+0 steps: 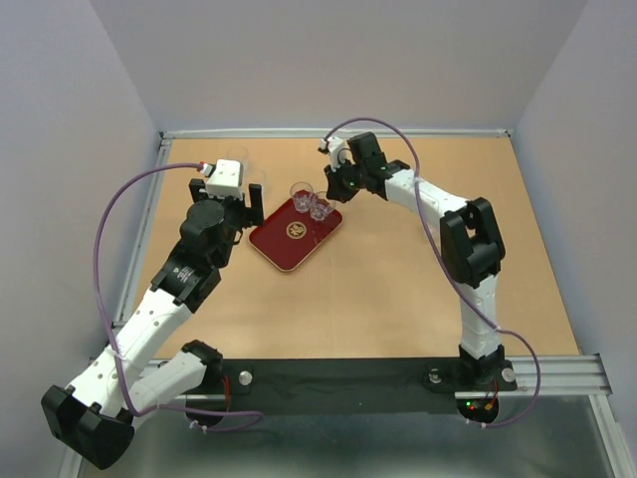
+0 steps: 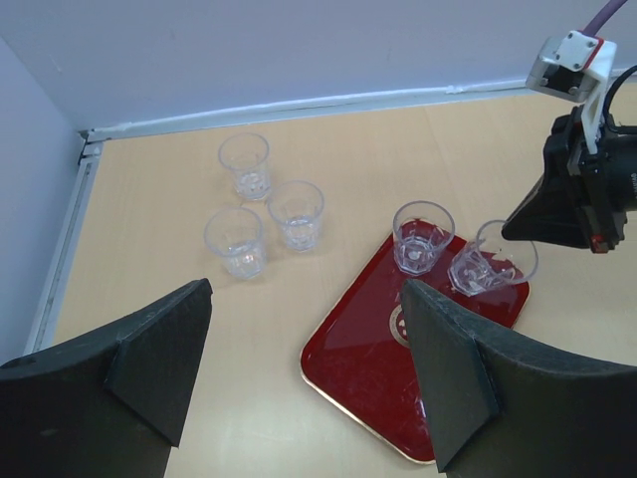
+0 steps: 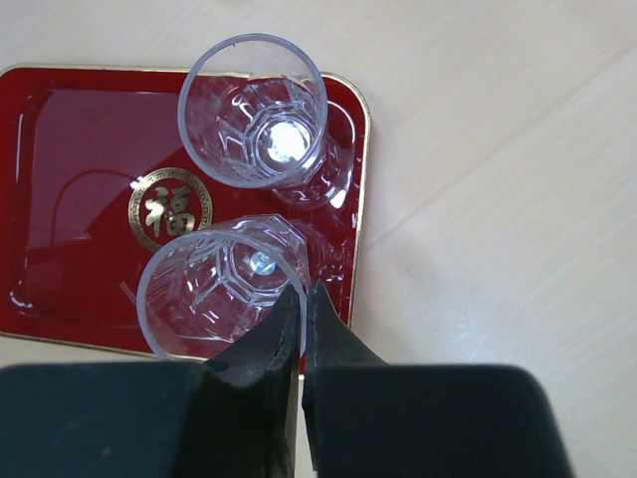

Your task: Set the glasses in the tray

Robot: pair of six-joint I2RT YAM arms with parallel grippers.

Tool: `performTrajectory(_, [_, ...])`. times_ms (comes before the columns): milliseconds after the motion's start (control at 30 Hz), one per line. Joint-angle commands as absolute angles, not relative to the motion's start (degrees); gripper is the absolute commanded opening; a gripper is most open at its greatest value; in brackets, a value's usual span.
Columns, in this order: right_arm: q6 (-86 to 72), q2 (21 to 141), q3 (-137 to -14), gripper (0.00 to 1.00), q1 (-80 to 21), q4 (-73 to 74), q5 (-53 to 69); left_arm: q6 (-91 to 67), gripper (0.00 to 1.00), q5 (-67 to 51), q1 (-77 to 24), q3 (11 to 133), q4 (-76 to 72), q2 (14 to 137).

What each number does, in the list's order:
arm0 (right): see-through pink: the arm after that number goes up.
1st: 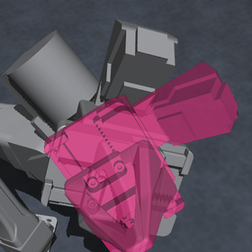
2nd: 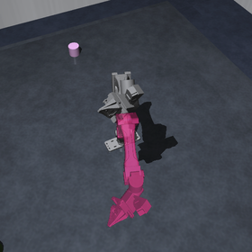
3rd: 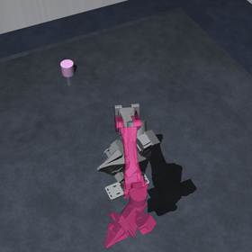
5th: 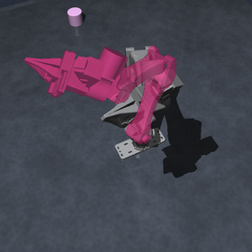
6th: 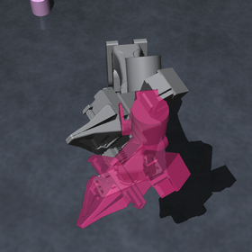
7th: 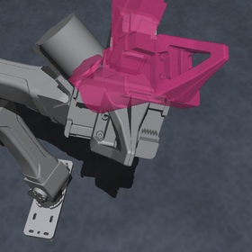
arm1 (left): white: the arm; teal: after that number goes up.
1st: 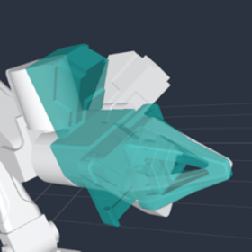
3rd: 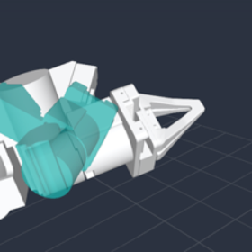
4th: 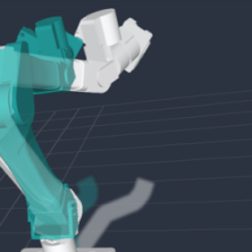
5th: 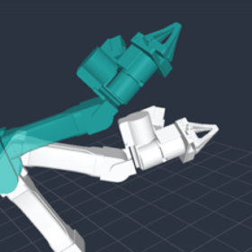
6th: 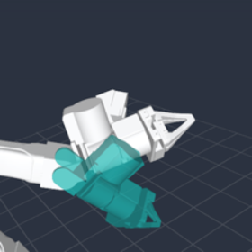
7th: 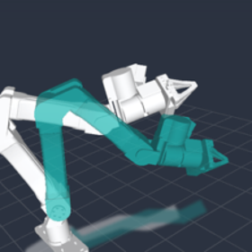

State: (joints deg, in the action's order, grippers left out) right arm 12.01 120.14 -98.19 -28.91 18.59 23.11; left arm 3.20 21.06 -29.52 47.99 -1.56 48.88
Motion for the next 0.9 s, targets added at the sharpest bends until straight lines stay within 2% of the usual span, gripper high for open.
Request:
performTrajectory(0, [11.78,121.72,-102.21,0.02,-30.06,16.70,20.83,4.04,0.88,21.97,-29.44,47.55,-5.01,47.55])
performTrajectory(300, [12.22,122.96,-103.09,0.05,-31.02,16.96,19.60,4.13,0.88,21.89,-29.36,47.55,-5.01,47.37])
performTrajectory(400, [12.57,123.13,-103.01,0.10,-31.38,16.96,18.99,4.13,0.88,21.97,-29.44,47.64,-5.01,47.29])
performTrajectory(500, [12.83,123.40,-102.92,0.25,-31.82,16.96,16.97,4.04,0.88,21.97,-29.44,47.64,-5.01,47.20])
performTrajectory(533, [12.83,123.31,-103.01,0.38,-31.99,16.96,16.44,4.13,0.88,22.06,-29.44,47.55,-5.01,47.20])
performTrajectory(600, [13.01,123.05,-103.01,0.51,-32.08,16.96,15.30,4.13,0.88,22.06,-29.44,47.55,-5.01,47.11])
performTrajectory(633, [13.01,122.87,-103.09,0.62,-31.99,16.96,15.03,4.13,0.88,22.06,-29.44,47.55,-5.01,47.11])
performTrajectory(767, [13.80,121.47,-102.92,0.70,-31.99,17.05,13.89,4.22,0.88,22.32,-29.44,47.46,-5.01,47.02])
performTrajectory(867, [14.24,119.54,-102.83,0.73,-31.99,17.05,13.19,4.22,0.88,22.50,-29.44,47.46,-5.10,46.93])
